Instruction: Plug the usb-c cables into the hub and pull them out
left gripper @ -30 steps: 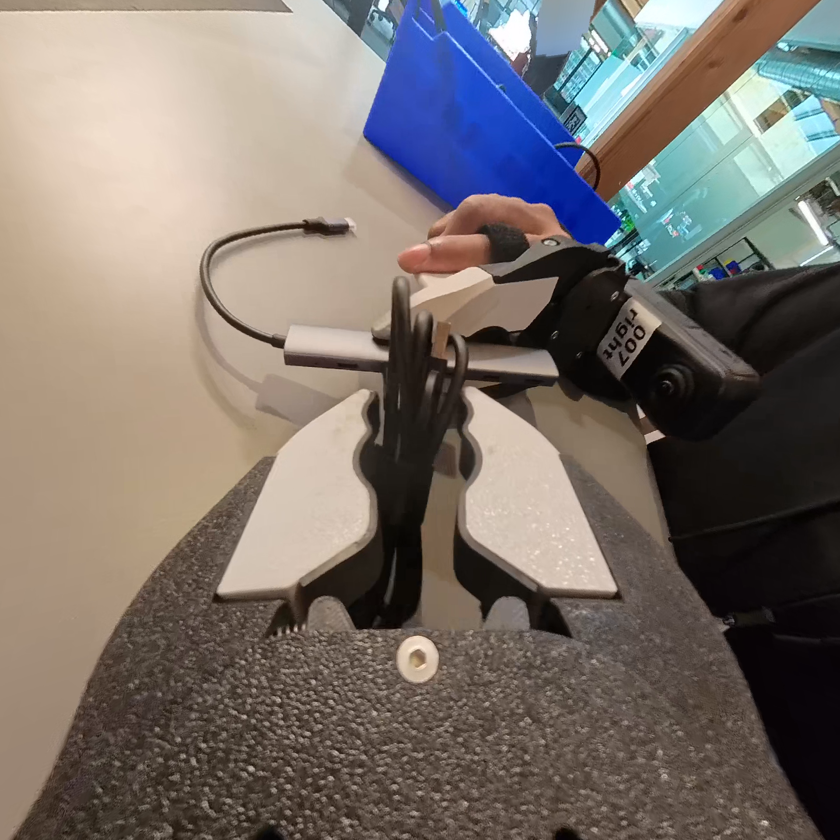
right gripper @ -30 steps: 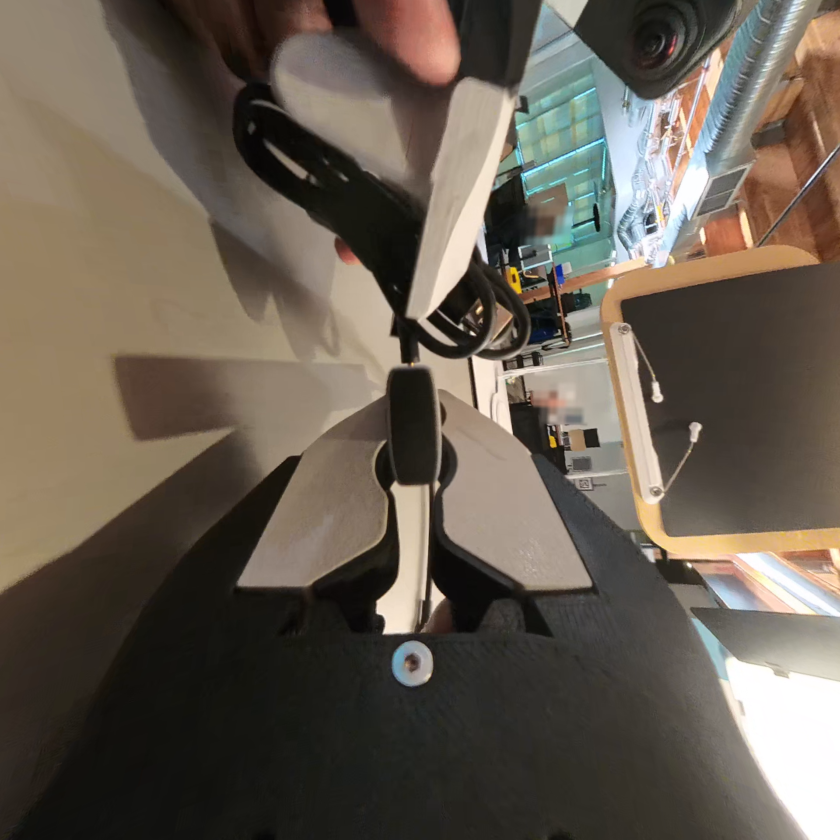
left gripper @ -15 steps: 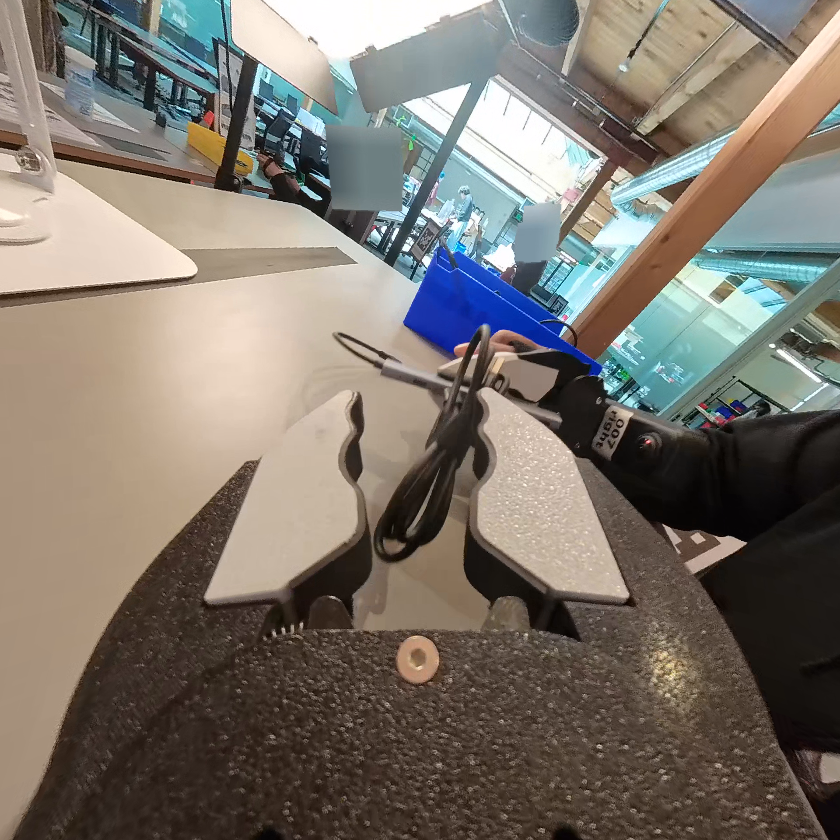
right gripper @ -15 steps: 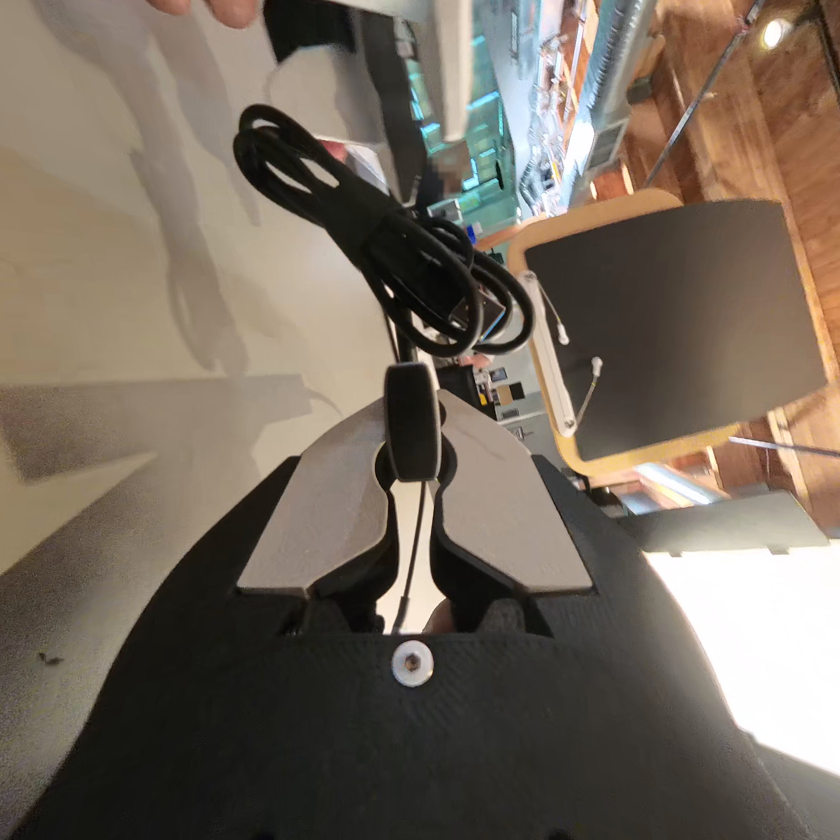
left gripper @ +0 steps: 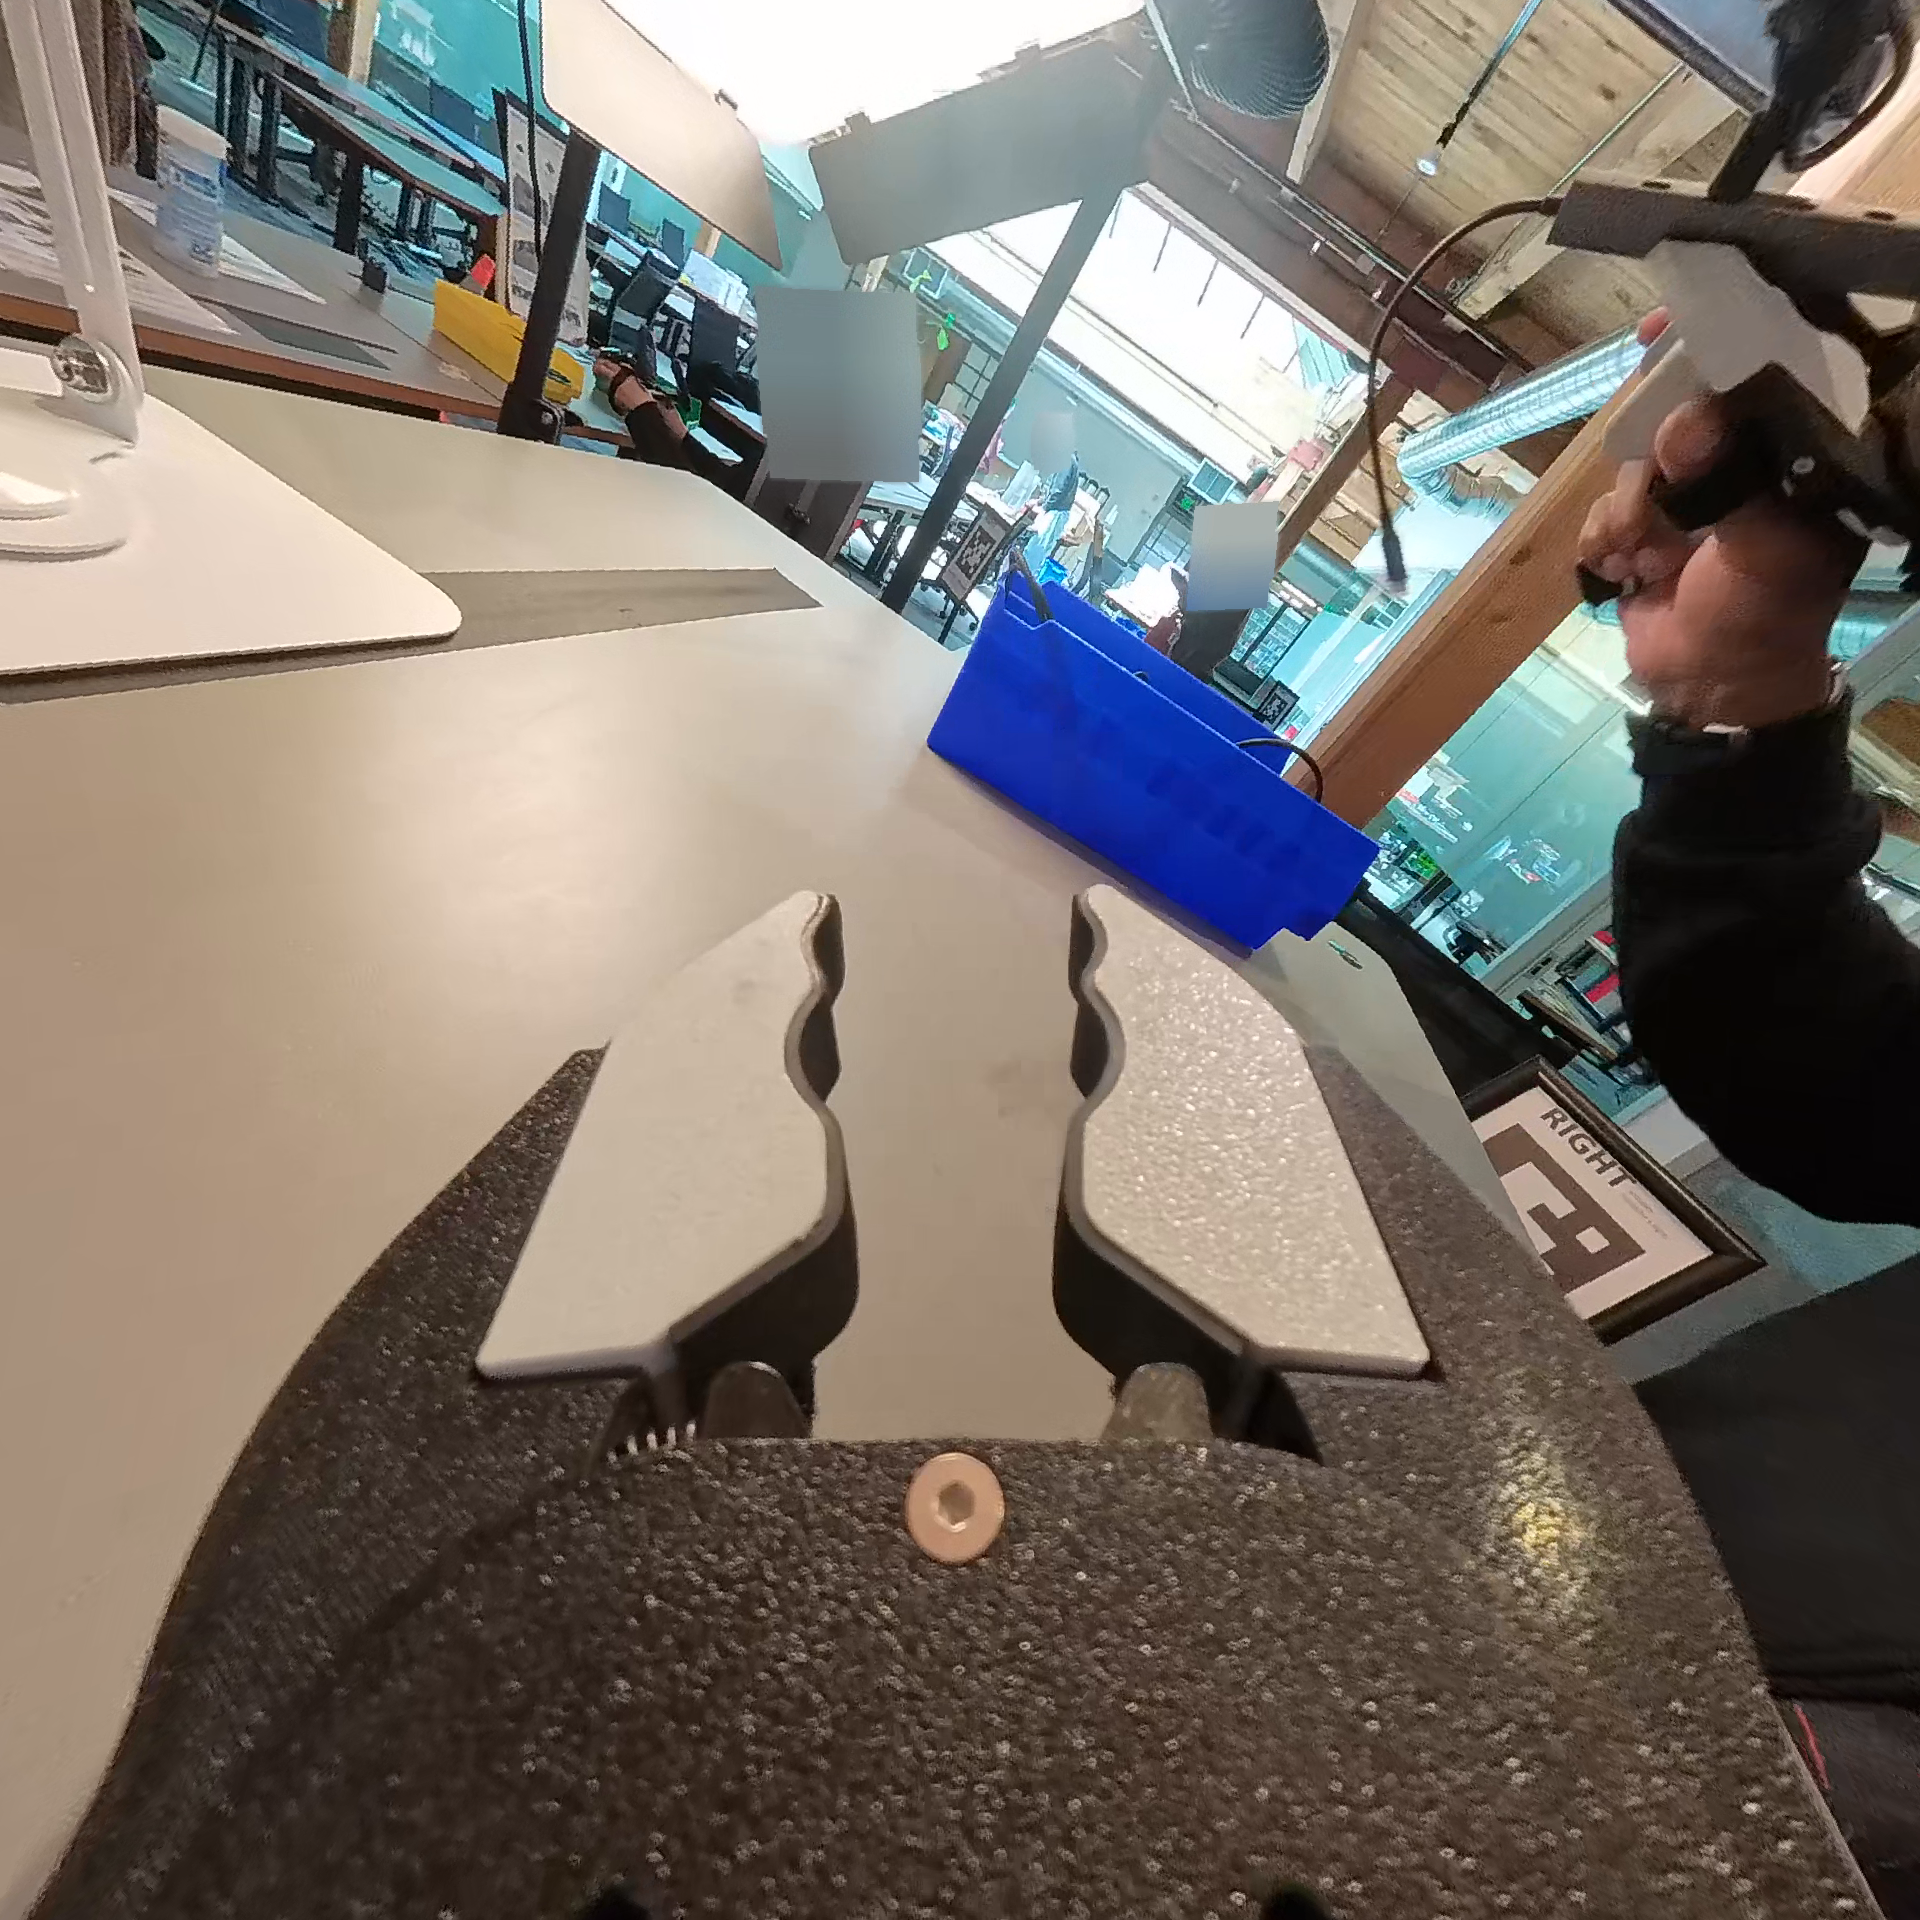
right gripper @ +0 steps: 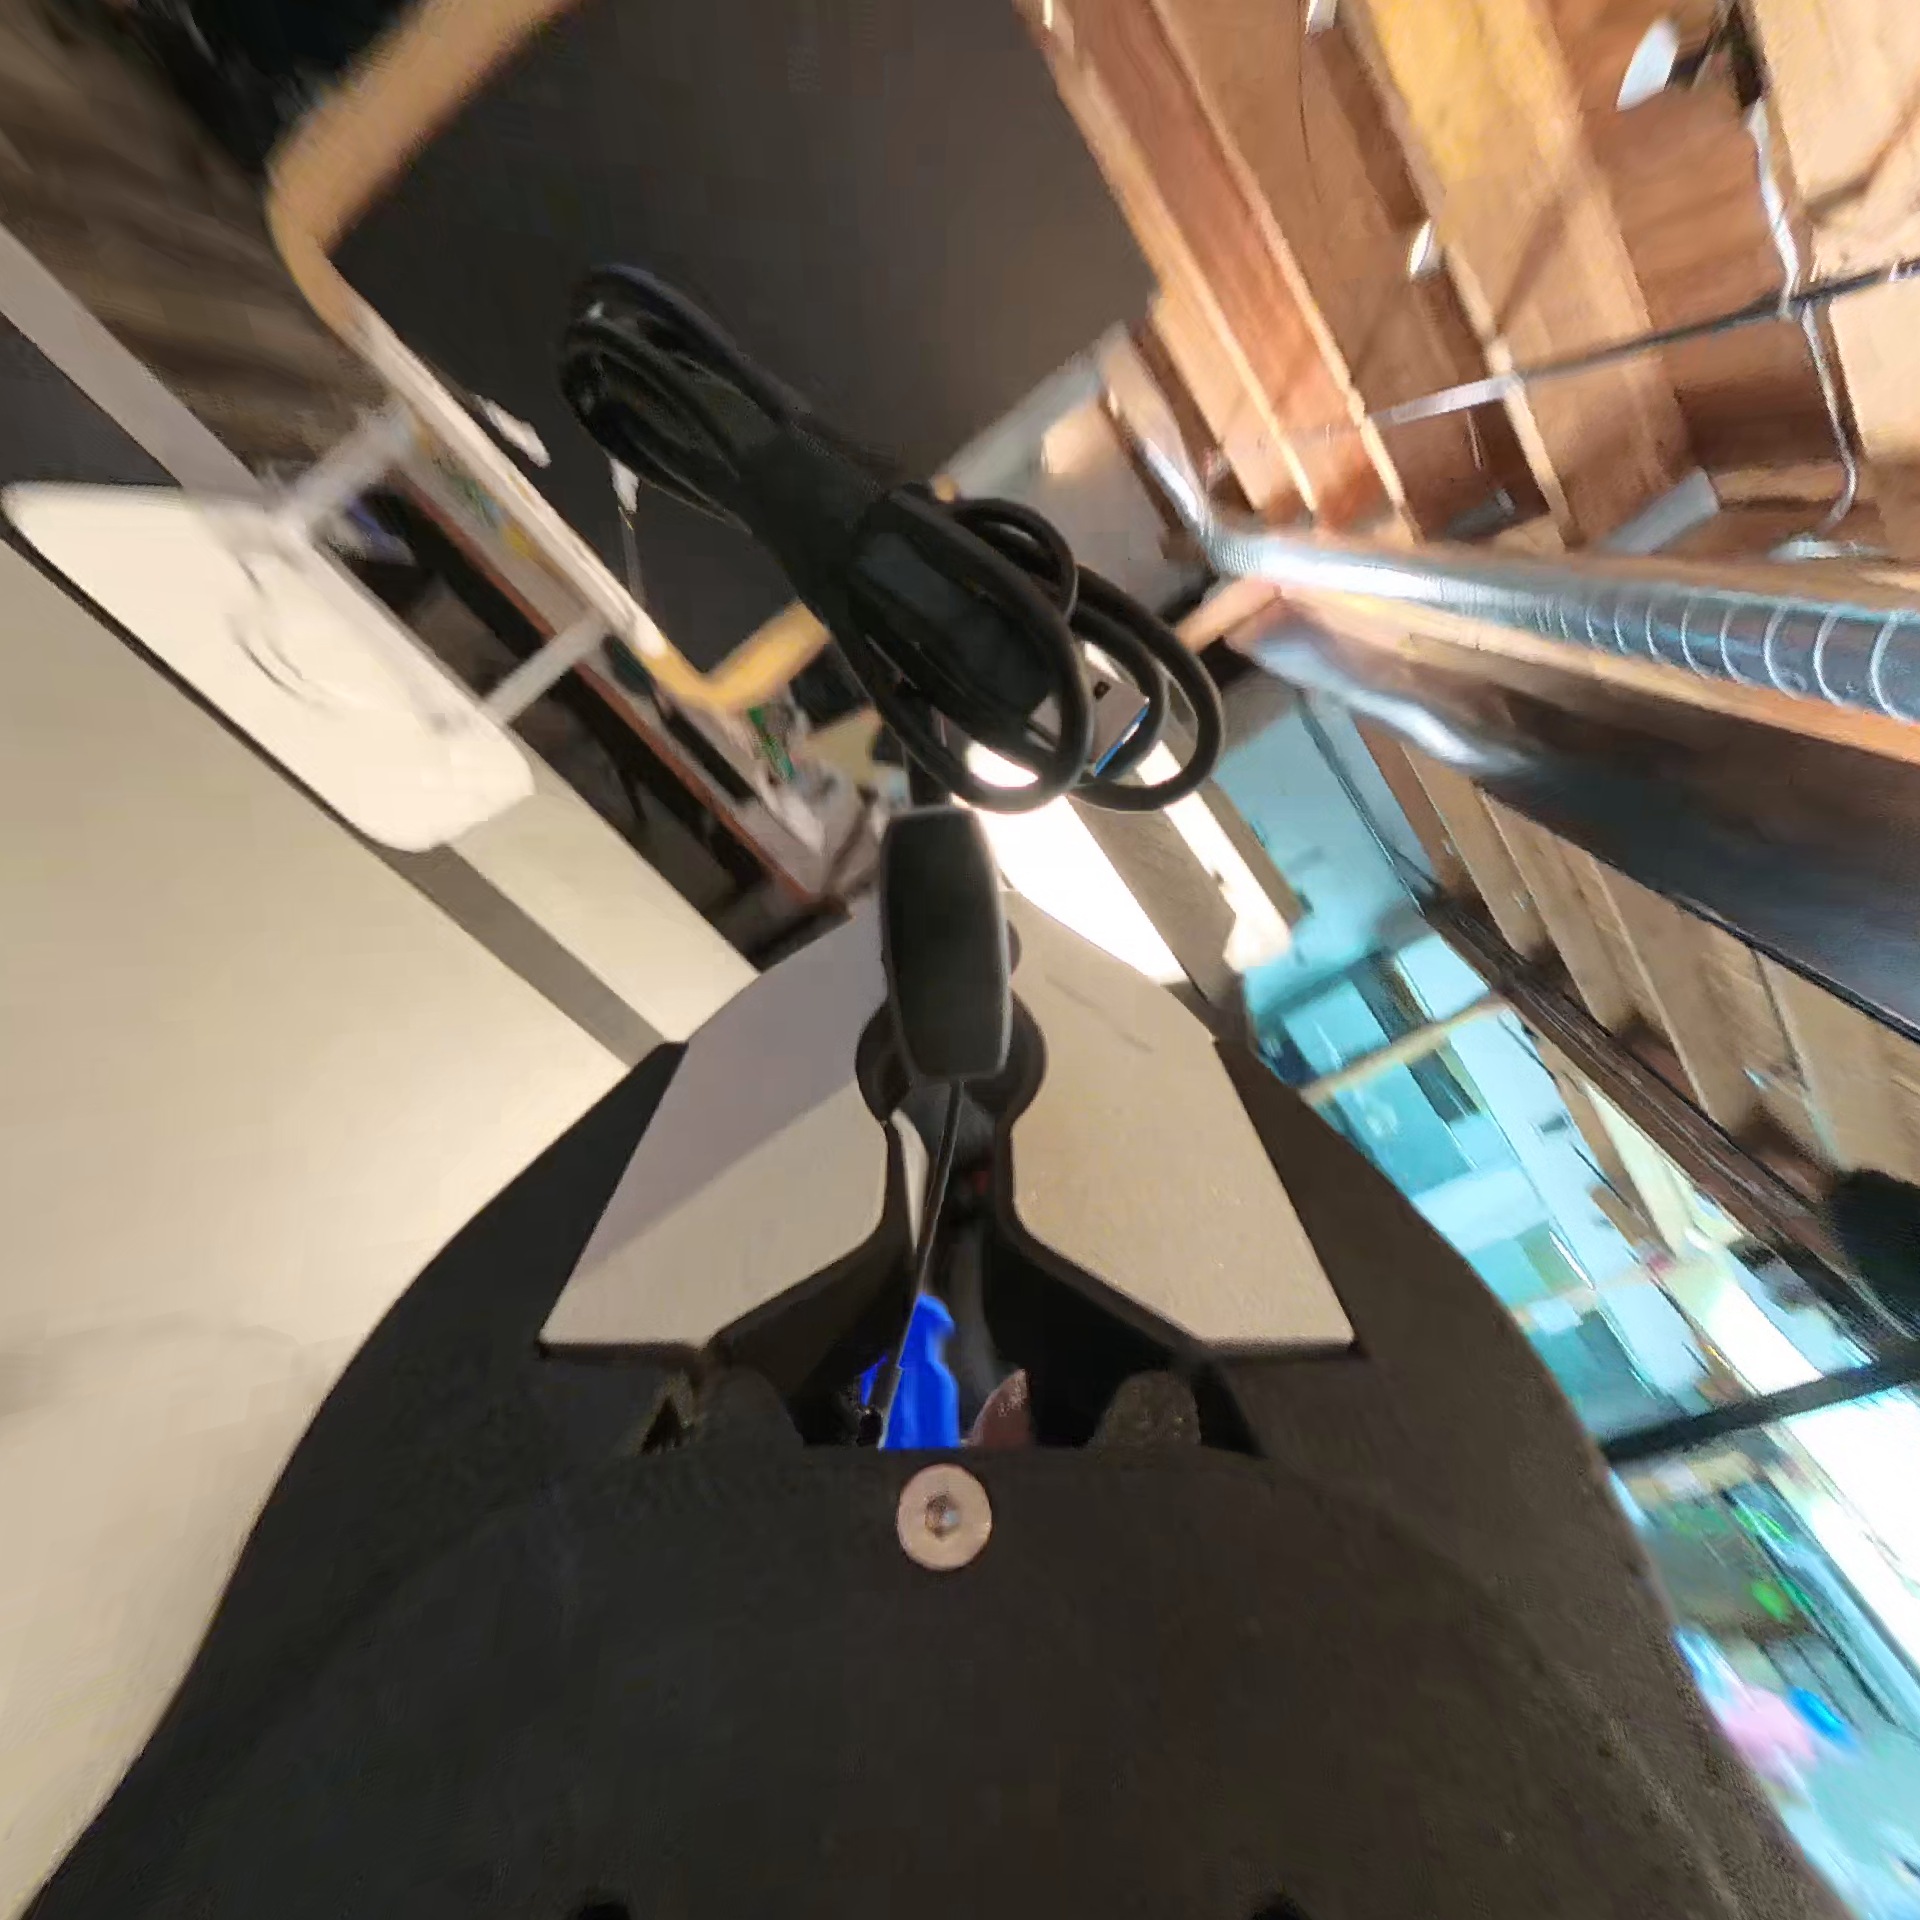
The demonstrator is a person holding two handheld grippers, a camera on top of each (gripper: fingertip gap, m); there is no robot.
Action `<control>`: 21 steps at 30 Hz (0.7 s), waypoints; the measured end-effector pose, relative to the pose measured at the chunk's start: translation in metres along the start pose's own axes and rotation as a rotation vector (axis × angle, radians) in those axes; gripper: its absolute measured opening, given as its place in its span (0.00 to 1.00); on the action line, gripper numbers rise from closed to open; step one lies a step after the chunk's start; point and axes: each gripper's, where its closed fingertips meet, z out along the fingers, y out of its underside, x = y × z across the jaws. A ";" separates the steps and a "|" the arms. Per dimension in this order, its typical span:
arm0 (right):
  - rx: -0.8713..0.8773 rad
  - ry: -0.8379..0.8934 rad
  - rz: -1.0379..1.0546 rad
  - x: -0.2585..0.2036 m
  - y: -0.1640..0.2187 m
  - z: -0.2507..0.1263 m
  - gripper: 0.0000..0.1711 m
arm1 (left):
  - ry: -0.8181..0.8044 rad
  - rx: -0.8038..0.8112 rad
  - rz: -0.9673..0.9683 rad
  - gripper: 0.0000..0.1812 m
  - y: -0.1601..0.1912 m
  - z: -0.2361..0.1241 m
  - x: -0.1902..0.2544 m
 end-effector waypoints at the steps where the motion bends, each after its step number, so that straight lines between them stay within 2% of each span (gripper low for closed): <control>1: -0.078 0.007 -0.014 0.016 0.017 -0.002 0.06 | -0.002 -0.004 -0.001 0.23 0.000 0.000 0.000; 3: -0.221 -0.007 0.002 0.033 0.058 -0.004 0.06 | -0.005 -0.015 -0.001 0.23 0.002 0.002 -0.001; 6: -0.362 -0.025 0.083 0.032 0.128 0.002 0.06 | -0.006 -0.021 0.002 0.23 0.002 0.002 -0.001; 10: -0.489 -0.057 0.167 -0.003 0.214 0.016 0.06 | -0.006 -0.010 0.006 0.23 0.001 0.001 0.000; 13: -0.631 -0.144 0.227 -0.041 0.267 0.019 0.07 | -0.006 -0.006 0.006 0.22 0.001 0.000 0.000; 16: -0.702 -0.203 0.323 -0.058 0.281 0.011 0.14 | -0.004 -0.004 0.012 0.22 0.001 -0.002 0.002; 21: -0.748 -0.253 0.425 -0.041 0.267 -0.025 0.30 | -0.003 -0.023 0.023 0.22 0.004 0.000 0.003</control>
